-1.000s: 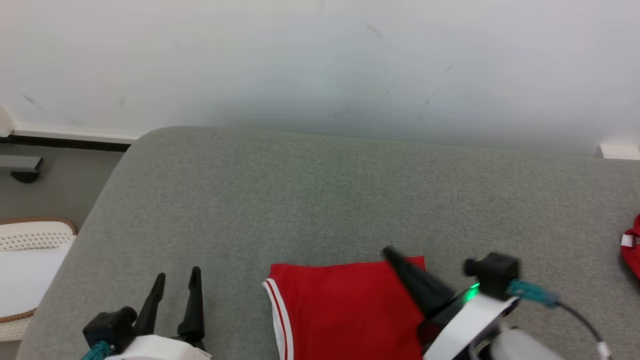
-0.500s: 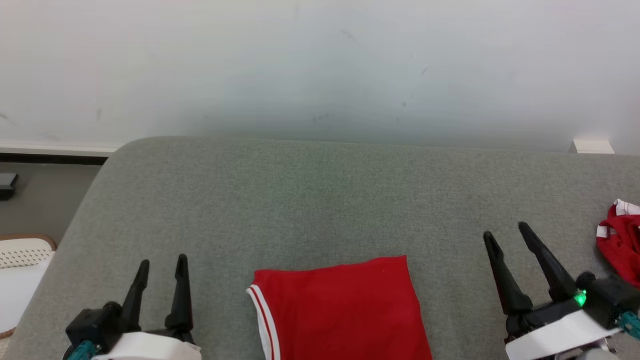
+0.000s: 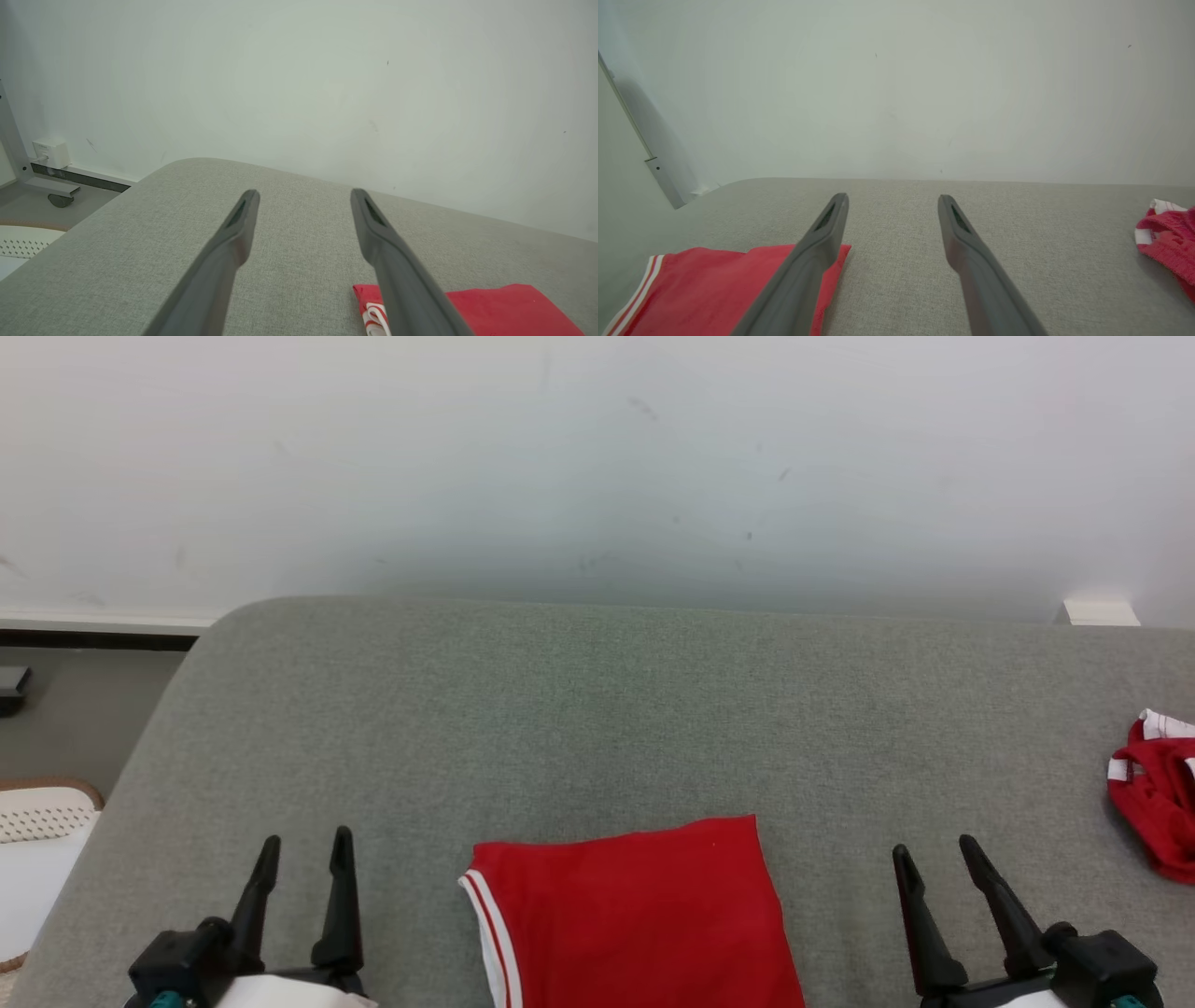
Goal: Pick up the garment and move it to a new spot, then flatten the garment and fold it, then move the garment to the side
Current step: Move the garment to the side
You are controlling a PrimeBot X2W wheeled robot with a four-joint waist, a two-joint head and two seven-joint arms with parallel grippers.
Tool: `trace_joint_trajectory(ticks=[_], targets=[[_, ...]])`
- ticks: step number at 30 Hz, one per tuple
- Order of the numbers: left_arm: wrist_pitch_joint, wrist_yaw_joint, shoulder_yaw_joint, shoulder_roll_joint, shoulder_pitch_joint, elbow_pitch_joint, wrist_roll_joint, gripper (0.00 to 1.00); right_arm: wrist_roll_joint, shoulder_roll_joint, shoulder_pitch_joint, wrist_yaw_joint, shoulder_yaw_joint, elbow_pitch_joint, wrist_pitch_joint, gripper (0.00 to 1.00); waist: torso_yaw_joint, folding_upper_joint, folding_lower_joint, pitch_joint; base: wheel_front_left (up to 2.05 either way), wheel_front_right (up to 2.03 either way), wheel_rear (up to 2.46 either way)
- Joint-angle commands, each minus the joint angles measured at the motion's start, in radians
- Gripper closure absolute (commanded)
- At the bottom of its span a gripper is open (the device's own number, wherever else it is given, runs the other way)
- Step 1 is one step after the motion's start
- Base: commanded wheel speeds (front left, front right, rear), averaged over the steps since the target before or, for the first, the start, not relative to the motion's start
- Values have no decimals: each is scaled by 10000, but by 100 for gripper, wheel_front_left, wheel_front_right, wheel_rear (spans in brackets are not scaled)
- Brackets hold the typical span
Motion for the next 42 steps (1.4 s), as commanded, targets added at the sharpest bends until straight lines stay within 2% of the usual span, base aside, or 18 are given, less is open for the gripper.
trace_joint_trajectory(ticks=[1, 8, 13, 19, 29, 30, 31, 32, 42], targets=[[6, -67, 40, -14, 19, 58, 109, 0, 15, 65, -227, -1, 160, 156, -21, 0, 46, 0, 0, 0, 0, 0, 0], [6, -235, 5, -134, -168, 204, 47, 0, 383, 403, -1184, -1, 1020, 1659, 797, 0, 381, 0, 0, 83, 0, 0, 0], [6, -291, 34, -179, -212, 264, 153, 0, 669, 625, -2037, -1, 1332, 2964, 2274, 0, 703, 0, 0, 132, 0, 0, 0], [6, -349, 99, -213, -274, 328, 171, 0, 1109, 659, -2744, -1, 1652, 3916, 3696, 0, 1068, 0, 0, 237, 0, 0, 0], [6, -380, 120, -257, -310, 399, 192, 0, 2110, 697, -2791, 1, 2294, 5275, 5674, 0, 1481, 0, 0, 293, 0, 0, 0], [6, -382, 125, -255, -298, 407, 189, 0, 2203, 709, -2816, 1, 2296, 5245, 5550, 38, 1506, 0, 0, 276, 0, 0, 0], [6, -382, 136, -254, -285, 409, 187, 0, 2243, 710, -2869, 1, 2265, 5248, 5446, 64, 1524, 0, 0, 266, 0, 0, 0], [6, -380, 136, -258, -273, 416, 184, 0, 2210, 711, -2933, 1, 2303, 5252, 5364, 100, 1536, 0, 0, 253, 0, 0, 0], [6, -385, 29, -272, -216, 321, 331, 0, 1923, 645, -3777, -1, 1847, 5029, 4295, 100, 1357, 0, 0, 25, 0, 0, 0]])
